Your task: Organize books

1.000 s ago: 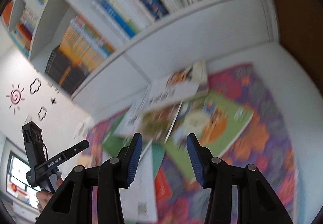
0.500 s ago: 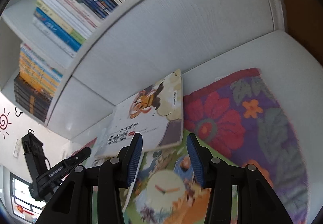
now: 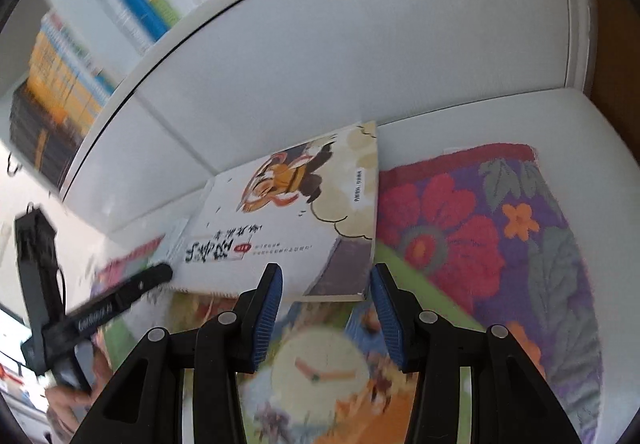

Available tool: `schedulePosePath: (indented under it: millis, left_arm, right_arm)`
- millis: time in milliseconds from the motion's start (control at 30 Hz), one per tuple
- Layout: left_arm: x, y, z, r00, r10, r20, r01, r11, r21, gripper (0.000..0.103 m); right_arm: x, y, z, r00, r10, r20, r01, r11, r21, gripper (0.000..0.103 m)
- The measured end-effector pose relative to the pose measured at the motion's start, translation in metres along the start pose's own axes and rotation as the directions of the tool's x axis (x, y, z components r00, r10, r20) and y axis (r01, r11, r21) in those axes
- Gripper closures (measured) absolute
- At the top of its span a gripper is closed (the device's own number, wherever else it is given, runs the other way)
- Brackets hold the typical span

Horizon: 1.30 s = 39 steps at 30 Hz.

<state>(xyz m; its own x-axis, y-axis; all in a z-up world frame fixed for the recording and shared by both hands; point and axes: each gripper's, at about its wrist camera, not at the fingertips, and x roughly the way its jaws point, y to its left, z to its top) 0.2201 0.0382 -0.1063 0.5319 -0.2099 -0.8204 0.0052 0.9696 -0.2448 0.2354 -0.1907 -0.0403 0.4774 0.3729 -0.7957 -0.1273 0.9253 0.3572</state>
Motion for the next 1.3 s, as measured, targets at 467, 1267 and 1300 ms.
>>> schedulePosePath:
  millis: [467,1267,1300]
  left_arm:
    - [-0.136,0.046,-0.133,0.997,-0.071,0.007,0.071,0.997,-0.040,0.072]
    - [-0.150,0.006,-0.258,0.992,-0.107,-0.065,0.111,0.992,0.068,0.072]
    - [-0.152,0.012,-0.258,0.995,-0.083,-0.056,0.086,0.994,0.066,0.072]
  right_arm:
    - [-0.110,0.074,-0.205,0.940,0.187,-0.284,-0.237,0.959,-0.154,0.058]
    - [-0.086,0.084,-0.199,0.986,-0.011,-0.168,-0.035,0.962,-0.271,0.055]
    - [-0.089,0.085,-0.206,0.978,0.023,-0.205,-0.079,0.961,-0.265,0.055]
